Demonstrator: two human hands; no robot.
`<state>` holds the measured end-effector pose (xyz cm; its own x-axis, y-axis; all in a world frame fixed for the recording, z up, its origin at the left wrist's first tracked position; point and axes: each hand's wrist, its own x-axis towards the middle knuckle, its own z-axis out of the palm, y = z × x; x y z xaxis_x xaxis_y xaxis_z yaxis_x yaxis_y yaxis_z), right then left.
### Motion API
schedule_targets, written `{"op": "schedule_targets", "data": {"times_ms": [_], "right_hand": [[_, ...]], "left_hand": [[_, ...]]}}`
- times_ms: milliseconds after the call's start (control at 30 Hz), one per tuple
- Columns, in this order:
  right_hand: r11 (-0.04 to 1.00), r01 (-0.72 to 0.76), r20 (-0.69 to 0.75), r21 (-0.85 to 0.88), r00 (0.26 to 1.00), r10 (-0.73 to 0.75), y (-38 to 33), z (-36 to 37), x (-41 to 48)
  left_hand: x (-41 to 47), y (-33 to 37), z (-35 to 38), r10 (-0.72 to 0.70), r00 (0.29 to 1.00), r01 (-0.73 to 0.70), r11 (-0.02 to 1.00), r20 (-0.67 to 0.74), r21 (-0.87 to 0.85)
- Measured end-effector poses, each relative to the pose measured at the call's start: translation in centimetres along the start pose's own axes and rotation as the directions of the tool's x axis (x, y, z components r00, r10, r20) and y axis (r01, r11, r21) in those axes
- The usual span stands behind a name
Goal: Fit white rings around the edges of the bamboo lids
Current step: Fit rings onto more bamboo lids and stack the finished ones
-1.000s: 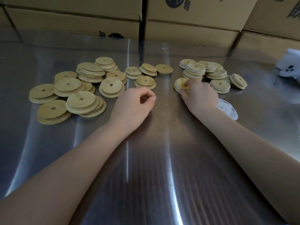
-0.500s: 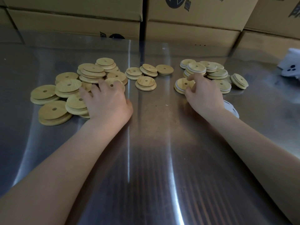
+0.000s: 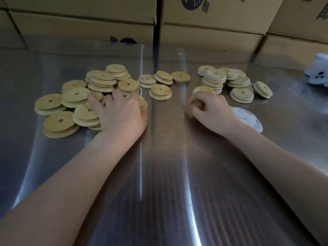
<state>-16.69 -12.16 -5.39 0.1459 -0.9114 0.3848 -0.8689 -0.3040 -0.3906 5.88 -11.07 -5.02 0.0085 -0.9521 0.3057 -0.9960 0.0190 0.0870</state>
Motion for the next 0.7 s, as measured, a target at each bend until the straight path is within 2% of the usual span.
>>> {"op": "schedule_targets", "data": {"times_ms": [200, 300, 400, 533, 700], "right_hand": [[1.000, 0.016, 0.077, 0.022, 0.997, -0.018, -0.2, -0.4, -0.1], [1.000, 0.016, 0.116, -0.003, 0.993, -0.015, -0.2, -0.4, -0.1], [1.000, 0.018, 0.133, -0.016, 0.991, -0.015, -0.3, -0.4, -0.2], [0.999, 0.032, 0.146, -0.025, 0.989, -0.028, -0.3, -0.5, -0.2], [0.999, 0.042, 0.147, -0.012, 0.988, -0.040, -0.3, -0.7, -0.2]], "left_hand": [[-0.1, 0.5, -0.1, 0.051, 0.998, -0.053, 0.996, -0.029, -0.075], [-0.2, 0.9, 0.0, 0.127, 0.990, -0.136, 0.978, -0.065, -0.160], [-0.4, 1.5, 0.2, 0.198, 0.973, -0.226, 0.924, -0.119, -0.310], [-0.6, 1.8, 0.5, 0.237, 0.966, -0.258, 0.841, -0.104, -0.477], [-0.8, 2.0, 0.4, 0.266, 0.962, -0.257, 0.792, -0.067, -0.553]]}}
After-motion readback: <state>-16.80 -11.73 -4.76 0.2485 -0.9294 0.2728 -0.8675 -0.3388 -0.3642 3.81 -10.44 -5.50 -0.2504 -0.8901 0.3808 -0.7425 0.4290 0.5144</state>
